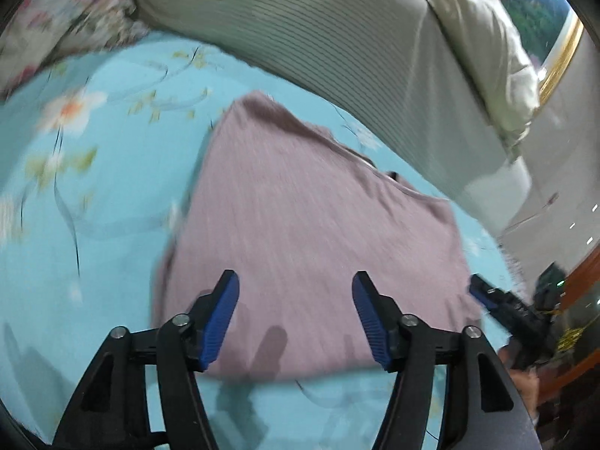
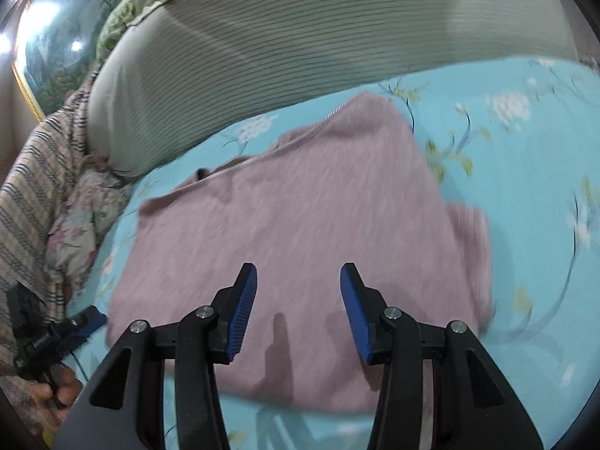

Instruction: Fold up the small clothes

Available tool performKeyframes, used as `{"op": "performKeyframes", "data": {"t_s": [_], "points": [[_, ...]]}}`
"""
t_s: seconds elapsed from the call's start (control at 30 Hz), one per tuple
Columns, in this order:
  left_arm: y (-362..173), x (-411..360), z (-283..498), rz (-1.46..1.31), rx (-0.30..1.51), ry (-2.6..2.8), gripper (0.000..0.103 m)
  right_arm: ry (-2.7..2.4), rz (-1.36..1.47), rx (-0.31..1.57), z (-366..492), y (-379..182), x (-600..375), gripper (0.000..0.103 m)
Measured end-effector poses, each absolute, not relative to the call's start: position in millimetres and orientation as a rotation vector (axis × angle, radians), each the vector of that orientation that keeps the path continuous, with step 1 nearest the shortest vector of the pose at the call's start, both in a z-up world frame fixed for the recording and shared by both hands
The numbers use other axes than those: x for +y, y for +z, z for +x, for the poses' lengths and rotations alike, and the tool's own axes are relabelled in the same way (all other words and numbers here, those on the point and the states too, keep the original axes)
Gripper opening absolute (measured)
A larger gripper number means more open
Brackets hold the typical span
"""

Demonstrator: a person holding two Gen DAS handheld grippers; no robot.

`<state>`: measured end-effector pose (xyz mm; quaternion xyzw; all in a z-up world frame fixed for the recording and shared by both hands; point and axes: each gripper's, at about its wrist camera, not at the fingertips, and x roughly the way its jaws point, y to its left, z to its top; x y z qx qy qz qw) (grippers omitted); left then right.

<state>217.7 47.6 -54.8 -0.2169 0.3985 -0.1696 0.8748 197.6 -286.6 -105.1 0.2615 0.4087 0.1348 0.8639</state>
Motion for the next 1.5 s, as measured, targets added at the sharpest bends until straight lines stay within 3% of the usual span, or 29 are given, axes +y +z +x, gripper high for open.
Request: {"op": "performKeyframes", "data": {"t_s": [0.1,0.4,0.87,0.97,1.03,1.13,1.23,1.5], "points": [[-71.1,47.8,190.5,-0.543,0.869,-0.400,0.071,0.279,0.589,0.863,172.7,-109.0,-286.8,0.048],[-99.2,53.2,171.2,-0.667,0.919,-0.371,0.072,0.321,0.587,0.878,146.8,-104.1,-273.2,0.048],[-115.3,65.5,223.0,-0.769,0.876,-0.254,0.074,0.361,0.563,0.893,153.3,-101.2,-253.7,0.048],[-113.5,63.9,234.6,-0.755,0.858,-0.218,0.065,0.372,0.558,0.892,158.5,-98.7,-252.1,0.048],[-114.7,64.1,241.9,-0.733,0.861,-0.196,0.038,0.372,0.552,0.896,162.2,-99.2,-252.1,0.048],[-120.6,70.8,249.5,-0.764,0.876,-0.223,0.018,0.363,0.562,0.896,166.4,-100.3,-255.0,0.048],[-113.8,66.5,247.7,-0.732,0.860,-0.233,0.012,0.350,0.585,0.896,168.3,-102.9,-260.9,0.048],[-58.1,19.7,239.1,-0.520,0.772,-0.318,0.011,0.343,0.620,0.900,168.0,-103.3,-275.1,0.048]]}}
